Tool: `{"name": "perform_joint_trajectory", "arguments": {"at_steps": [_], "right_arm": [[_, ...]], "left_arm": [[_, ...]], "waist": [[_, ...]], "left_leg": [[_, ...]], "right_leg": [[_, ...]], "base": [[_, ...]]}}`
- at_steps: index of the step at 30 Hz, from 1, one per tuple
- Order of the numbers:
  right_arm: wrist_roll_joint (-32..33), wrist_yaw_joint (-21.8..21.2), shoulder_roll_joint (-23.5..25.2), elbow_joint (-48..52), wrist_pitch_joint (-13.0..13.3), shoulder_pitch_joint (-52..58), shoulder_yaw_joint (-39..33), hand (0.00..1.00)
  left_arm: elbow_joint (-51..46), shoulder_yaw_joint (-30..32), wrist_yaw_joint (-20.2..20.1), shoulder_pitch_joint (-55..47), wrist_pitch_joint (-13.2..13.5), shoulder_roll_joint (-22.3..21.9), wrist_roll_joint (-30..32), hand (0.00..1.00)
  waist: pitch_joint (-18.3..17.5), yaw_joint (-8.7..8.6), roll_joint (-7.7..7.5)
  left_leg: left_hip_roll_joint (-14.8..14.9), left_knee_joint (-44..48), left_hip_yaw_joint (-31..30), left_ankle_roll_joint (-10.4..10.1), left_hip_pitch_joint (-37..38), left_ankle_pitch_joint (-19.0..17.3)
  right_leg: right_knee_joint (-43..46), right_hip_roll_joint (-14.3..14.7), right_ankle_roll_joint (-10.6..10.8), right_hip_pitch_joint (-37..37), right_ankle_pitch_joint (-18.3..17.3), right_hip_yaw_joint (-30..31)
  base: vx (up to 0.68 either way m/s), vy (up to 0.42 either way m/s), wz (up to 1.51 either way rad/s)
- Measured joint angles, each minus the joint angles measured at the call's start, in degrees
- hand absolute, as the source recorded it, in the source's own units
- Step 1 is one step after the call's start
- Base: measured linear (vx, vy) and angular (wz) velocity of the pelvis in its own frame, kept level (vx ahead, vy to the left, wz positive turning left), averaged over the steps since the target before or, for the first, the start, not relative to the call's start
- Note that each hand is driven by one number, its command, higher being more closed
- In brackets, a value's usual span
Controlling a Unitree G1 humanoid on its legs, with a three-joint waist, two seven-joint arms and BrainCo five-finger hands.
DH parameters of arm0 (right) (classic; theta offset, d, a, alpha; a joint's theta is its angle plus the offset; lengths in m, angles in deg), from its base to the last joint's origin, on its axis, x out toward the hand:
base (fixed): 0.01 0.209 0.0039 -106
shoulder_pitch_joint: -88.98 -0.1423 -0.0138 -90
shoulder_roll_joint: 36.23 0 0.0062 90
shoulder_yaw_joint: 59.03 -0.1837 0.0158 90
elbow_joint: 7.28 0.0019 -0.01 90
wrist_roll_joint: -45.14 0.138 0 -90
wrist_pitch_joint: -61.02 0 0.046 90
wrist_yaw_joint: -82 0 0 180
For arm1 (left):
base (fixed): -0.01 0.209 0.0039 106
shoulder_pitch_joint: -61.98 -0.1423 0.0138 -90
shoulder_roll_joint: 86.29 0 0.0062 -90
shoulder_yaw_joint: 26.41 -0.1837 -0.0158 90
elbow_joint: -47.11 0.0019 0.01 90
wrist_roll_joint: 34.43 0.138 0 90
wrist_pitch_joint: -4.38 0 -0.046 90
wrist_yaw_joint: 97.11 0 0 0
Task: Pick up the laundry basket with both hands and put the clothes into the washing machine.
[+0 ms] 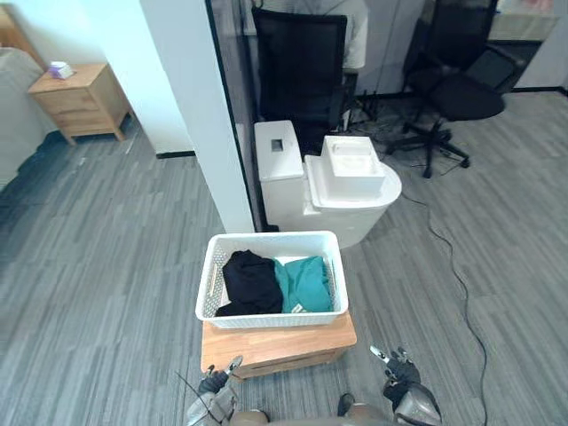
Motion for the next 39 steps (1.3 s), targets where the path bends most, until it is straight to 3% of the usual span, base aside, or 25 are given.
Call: {"name": "perform_joint_trajectory", "arguments": {"at_steps": [3,6,8,11,15,19,24,28,34,39], "right_arm": [[0.01,0.30,-0.06,4.01,-0.09,0.40,0.42,0.00],[-2.49,0.80,-1.16,18.57,-0.05,2.49,1.99,0.00],[-5.05,1.23,-3.74,26.87,0.38,2.52,2.53,0.00],[-5.73,0.96,-7.00,32.87,0.65,1.77,2.05,0.00],[-4.00,-1.83,-14.75,41.13,1.58,-1.32,0.08,0.00],[0.32,-4.42,-22.96,46.57,1.69,-4.03,-1.26,0.00],[6.89,-6.91,-31.42,46.96,1.74,-9.29,-0.63,0.00],[9.66,-8.45,-37.85,42.93,1.55,-15.19,5.36,0.00],[11.68,-8.67,-40.67,29.69,-0.35,-24.22,11.67,0.00],[11.78,-8.56,-41.76,20.99,-2.56,-30.95,16.36,0.00]], "left_arm": [[0.61,1.66,0.05,-0.08,-0.02,0.09,-0.50,0.00],[-1.71,1.60,1.14,-1.37,-0.11,0.48,-1.68,0.00],[-8.36,1.60,2.20,-4.61,-0.05,0.85,-3.92,0.00],[-18.67,2.09,2.35,-8.21,-0.08,2.63,-6.18,0.00],[-34.59,10.82,2.33,-9.89,1.65,10.04,-8.21,0.00],[-37.94,18.30,2.42,-9.74,2.19,15.83,-8.20,0.00],[-37.98,19.15,2.26,-8.19,1.73,20.59,-8.13,0.00],[-36.80,17.37,2.10,-3.96,1.22,29.01,-7.91,0.00],[-28.98,6.94,-0.83,6.21,1.09,39.54,-5.68,0.00],[-21.88,-0.94,-1.93,15.25,0.24,40.84,-4.59,0.00]], "waist": [[-0.18,0.07,-0.08],[-0.15,-0.19,-0.39],[-0.53,-0.15,-1.65],[-0.54,-0.12,-2.09],[0.48,-0.09,-0.46],[1.25,-0.02,0.81],[1.35,0.10,0.95],[2.27,0.00,1.27],[4.37,-0.11,1.78],[6.82,-0.07,2.16]], "left_leg": [[1.08,-2.47,-0.35,-1.02,0.94,0.80],[0.97,-3.52,-0.01,-0.99,0.11,1.09],[0.54,-3.68,-0.01,-0.78,-1.43,1.22],[-0.05,-3.38,-0.61,-0.48,-3.66,1.42],[-0.51,-2.98,-3.04,-0.29,-5.13,1.34],[-0.55,-3.25,-3.44,0.03,-5.17,1.11],[-1.13,-2.03,-3.76,0.25,-7.27,0.98],[-1.09,-1.27,-4.06,0.26,-8.04,0.98],[-1.20,-0.12,-4.18,0.55,-10.64,1.20],[-1.27,0.53,-3.23,0.70,-12.31,1.33]], "right_leg": [[-2.76,1.66,-0.81,1.47,0.54,-0.57],[-4.90,2.10,-1.11,1.09,1.43,-0.23],[-6.52,2.22,-0.89,-0.25,2.37,-0.02],[-7.62,1.86,-0.90,-1.72,3.09,0.08],[-8.68,1.51,-0.83,-1.79,3.58,-0.07],[-8.70,1.49,-0.86,-1.80,3.60,-0.07],[-10.11,1.07,-0.76,-2.71,4.41,0.37],[-10.60,1.14,-0.94,-2.88,5.10,0.52],[-10.75,1.07,-1.54,-5.08,6.51,0.97],[-11.77,1.09,-1.76,-6.71,8.53,2.53]], "base": [[0.10,-0.101,0.02],[0.03,-0.017,-0.07],[0.05,0.002,-0.03],[0.03,0.016,0.01],[0.03,0.017,0.15],[0.00,0.000,0.04],[-0.02,0.010,0.01],[-0.06,-0.016,-0.01],[-0.08,-0.009,-0.02],[-0.07,-0.002,-0.13]]}}
